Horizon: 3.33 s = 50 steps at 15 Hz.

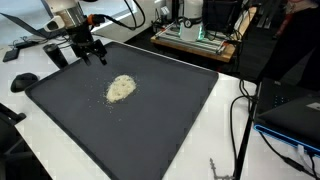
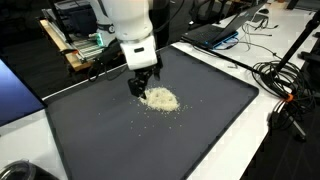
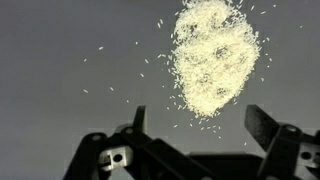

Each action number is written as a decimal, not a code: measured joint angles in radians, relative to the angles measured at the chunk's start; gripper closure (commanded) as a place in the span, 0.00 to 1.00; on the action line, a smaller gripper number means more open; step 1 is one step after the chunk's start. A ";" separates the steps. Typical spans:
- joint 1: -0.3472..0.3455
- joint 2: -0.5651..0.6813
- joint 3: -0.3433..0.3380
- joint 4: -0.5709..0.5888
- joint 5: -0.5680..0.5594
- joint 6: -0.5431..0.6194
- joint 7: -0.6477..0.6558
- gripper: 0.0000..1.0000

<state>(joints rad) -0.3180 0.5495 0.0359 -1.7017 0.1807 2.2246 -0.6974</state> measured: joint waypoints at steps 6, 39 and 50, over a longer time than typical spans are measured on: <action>0.060 0.034 0.012 0.091 -0.100 -0.037 -0.162 0.00; 0.342 -0.029 -0.020 0.004 -0.491 -0.035 0.247 0.00; 0.440 -0.157 -0.019 -0.165 -0.638 0.007 0.526 0.00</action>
<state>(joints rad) 0.1221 0.3925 0.0172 -1.8670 -0.4571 2.2315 -0.1717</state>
